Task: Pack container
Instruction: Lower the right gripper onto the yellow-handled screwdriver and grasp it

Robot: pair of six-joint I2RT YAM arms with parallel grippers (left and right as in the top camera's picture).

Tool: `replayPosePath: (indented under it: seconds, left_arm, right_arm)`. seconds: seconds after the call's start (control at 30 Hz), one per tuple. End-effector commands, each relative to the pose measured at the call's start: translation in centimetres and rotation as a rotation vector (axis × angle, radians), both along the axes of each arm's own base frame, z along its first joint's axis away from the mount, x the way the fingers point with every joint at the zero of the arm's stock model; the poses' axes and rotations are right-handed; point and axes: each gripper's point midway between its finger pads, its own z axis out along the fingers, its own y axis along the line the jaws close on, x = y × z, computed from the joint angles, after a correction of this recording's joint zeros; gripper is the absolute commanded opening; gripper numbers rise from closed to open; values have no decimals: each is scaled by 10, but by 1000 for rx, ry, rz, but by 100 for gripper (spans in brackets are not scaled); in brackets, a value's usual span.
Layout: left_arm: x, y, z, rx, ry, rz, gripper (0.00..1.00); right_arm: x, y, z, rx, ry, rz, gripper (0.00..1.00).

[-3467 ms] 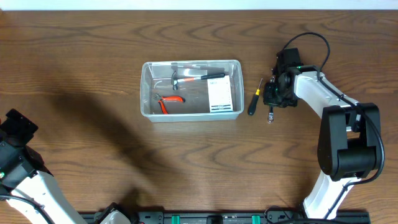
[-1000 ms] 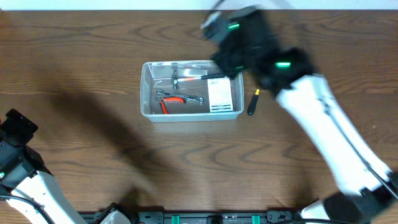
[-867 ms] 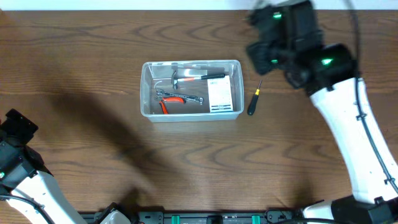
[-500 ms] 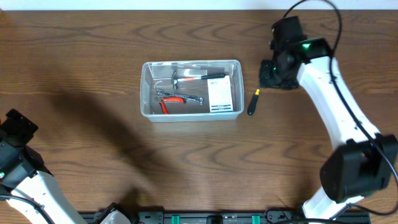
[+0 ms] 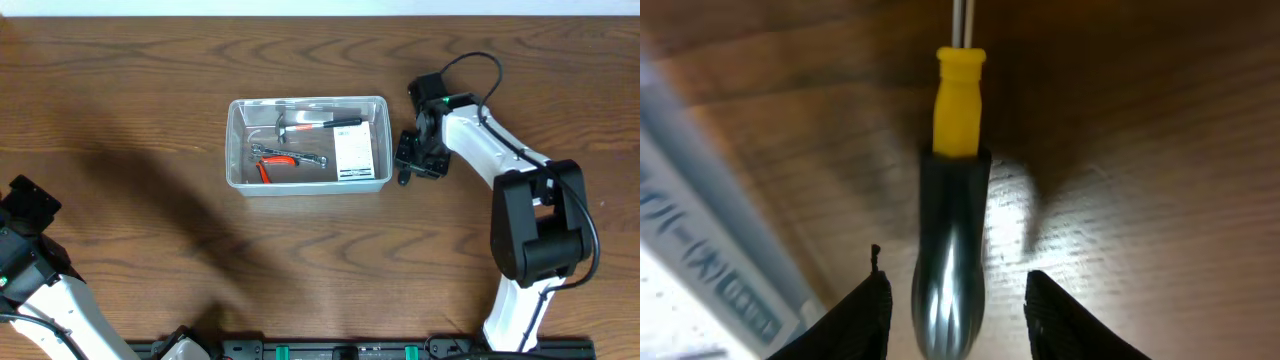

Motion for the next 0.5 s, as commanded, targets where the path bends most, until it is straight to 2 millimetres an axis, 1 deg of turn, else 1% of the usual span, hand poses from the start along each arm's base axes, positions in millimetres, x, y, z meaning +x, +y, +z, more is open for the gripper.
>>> replayPosePath:
  seconds: [0.0, 0.07, 0.17, 0.3, 0.37, 0.43, 0.47]
  left_arm:
    - [-1, 4, 13, 25, -15, 16, 98]
    - [-1, 4, 13, 25, -15, 16, 98]
    - [-1, 4, 13, 25, -15, 16, 98]
    - [-1, 4, 13, 25, -15, 16, 98]
    - [-1, 4, 13, 25, -15, 16, 98]
    - [-1, 4, 13, 25, -15, 16, 98]
    - [-1, 4, 13, 25, -15, 16, 98]
  right_arm:
    - [-2, 4, -11, 10, 27, -33, 41]
    - [-2, 4, -13, 10, 28, -33, 38]
    - [-1, 1, -14, -5, 22, -34, 28]
    - [0, -1, -14, -15, 20, -34, 20]
    - [0, -1, -14, -15, 20, -34, 20]
    - [-1, -1, -14, -16, 22, -34, 16]
    - [-1, -2, -13, -17, 24, -36, 12]
